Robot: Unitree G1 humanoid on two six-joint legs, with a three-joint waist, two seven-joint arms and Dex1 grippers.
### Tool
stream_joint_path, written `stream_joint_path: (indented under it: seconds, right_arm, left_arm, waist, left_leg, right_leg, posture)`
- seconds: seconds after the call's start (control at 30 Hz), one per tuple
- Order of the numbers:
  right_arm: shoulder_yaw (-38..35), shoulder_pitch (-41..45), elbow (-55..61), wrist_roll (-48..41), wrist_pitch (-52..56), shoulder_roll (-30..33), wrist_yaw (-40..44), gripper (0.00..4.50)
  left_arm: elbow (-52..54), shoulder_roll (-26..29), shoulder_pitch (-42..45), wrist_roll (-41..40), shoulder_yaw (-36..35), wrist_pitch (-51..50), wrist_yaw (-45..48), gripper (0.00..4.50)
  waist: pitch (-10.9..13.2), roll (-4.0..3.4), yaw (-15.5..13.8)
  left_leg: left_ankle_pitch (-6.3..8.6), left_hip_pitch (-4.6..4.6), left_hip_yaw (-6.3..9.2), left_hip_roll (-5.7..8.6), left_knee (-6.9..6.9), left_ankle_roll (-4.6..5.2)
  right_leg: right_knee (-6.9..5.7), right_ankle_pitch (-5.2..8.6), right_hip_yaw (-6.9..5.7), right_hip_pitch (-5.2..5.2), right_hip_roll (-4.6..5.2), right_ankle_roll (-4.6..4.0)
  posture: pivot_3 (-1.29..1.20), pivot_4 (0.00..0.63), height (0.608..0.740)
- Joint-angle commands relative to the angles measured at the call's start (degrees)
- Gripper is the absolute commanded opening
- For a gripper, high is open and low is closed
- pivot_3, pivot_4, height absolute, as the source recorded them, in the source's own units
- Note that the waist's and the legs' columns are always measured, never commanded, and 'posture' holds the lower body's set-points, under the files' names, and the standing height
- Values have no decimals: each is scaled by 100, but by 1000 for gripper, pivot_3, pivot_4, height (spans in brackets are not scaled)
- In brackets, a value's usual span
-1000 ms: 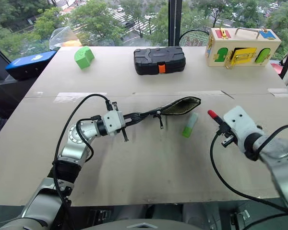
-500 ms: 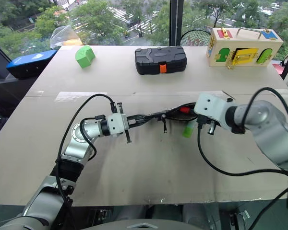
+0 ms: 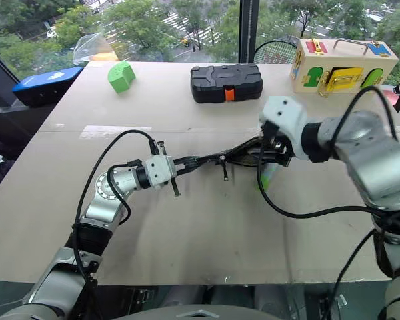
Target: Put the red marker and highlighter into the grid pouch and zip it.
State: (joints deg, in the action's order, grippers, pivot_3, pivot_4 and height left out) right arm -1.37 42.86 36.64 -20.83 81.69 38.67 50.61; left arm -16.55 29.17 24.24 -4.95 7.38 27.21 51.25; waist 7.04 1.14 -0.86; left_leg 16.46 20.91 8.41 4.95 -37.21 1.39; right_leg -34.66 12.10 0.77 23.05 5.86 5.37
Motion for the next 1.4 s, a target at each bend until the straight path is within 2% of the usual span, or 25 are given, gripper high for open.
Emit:
stream_joint_path:
  seconds: [0.03,0.23,0.37,0.57,0.7,0.8,0.83,1.0,1.1,1.17,1.23,1.33,1.37,1.4]
  right_arm:
    - [-514,-517,567,250,1020,-847,-1060,3377]
    - [-97,-1315,535,1596,1081,-2871,-3679,3377]
    - [161,-1650,140,2189,945,-3723,-4753,3377]
    - [145,-1791,-519,2415,711,-4252,-5261,3377]
    - [151,-1996,-947,2403,402,-4142,-5254,3377]
    - [162,-2120,-913,2277,314,-4061,-5117,2522]
    - [168,-2145,-855,2233,317,-3982,-5055,2092]
    - [198,-2316,-239,1859,573,-2731,-4389,102]
    - [1,-2436,145,1579,604,-1987,-3928,102]
    - [-169,-2479,352,1326,759,-1571,-3556,102]
    - [-515,-2349,343,1121,849,-1715,-3356,102]
    - [-948,-2135,284,1128,900,-2290,-3530,873]
    - [-1023,-2070,288,1223,912,-2493,-3692,1263]
    - [-1090,-2010,297,1312,929,-2688,-3850,1835]
  left_arm:
    - [-28,120,121,103,-281,-83,-343,0]
    - [-149,221,227,360,-315,-23,-599,0]
    - [-158,228,284,395,-276,18,-581,0]
    - [-103,227,235,404,-227,41,-531,0]
    - [-25,211,175,400,-197,71,-497,0]
    - [24,200,139,310,-171,58,-408,0]
    - [50,194,119,258,-163,47,-358,0]
    - [153,157,29,127,-137,5,-232,0]
    - [117,132,41,106,-113,36,-198,0]
    - [71,98,75,102,-91,52,-187,0]
    - [34,56,92,105,-68,69,-183,0]
    - [21,17,100,118,-61,81,-173,0]
    - [25,11,103,123,-68,74,-174,0]
    - [31,8,103,128,-79,67,-178,0]
  waist:
    - [-6,8,1]
    - [-2,-2,21]
    - [-6,2,23]
    - [-6,1,82]
    - [-11,3,156]
    - [-14,2,156]
    - [-15,0,155]
    - [-15,-4,125]
    - [-21,6,115]
    - [-12,-13,164]
    - [-10,-16,173]
    - [-14,-11,188]
    - [-13,-12,177]
    - [-13,-12,168]
  left_leg:
    - [0,-1,0,0,-2,0]
    - [-2,0,-20,10,-3,-2]
    - [-3,-1,-19,11,2,-5]
    - [-4,-3,-22,34,2,-6]
    - [-4,-4,-21,34,4,-6]
    - [-4,-6,-19,34,4,-6]
    - [-4,-6,-18,34,3,-6]
    - [-4,-11,-13,35,-7,-4]
    - [-4,-11,-6,37,-8,-3]
    - [-4,-12,-8,37,0,-4]
    - [-4,-9,-8,36,8,-4]
    - [-4,-16,0,34,10,-4]
    - [-4,-16,0,32,8,-4]
    - [-4,-16,0,30,7,-4]
  right_leg:
    - [-5,0,0,0,0,0]
    - [-30,0,25,24,4,0]
    - [-34,0,20,29,3,0]
    - [-37,0,18,34,4,0]
    - [-38,0,18,34,4,0]
    - [-38,0,16,32,4,0]
    - [-38,0,15,30,4,0]
    - [-33,0,12,15,7,0]
    - [-30,0,5,8,7,0]
    - [-29,0,6,12,7,0]
    - [-28,0,14,20,6,0]
    - [-28,0,20,17,-3,0]
    - [-29,-1,21,17,-4,0]
    - [-31,-1,22,21,-3,0]
  posture:
    - [0,150,740]
    - [0,150,740]
    - [0,150,740]
    - [0,150,740]
    - [0,150,740]
    - [0,150,740]
    - [0,150,740]
    - [0,150,740]
    - [0,150,740]
    - [0,150,740]
    - [0,150,740]
    - [0,150,740]
    - [0,150,740]
    - [0,150,740]
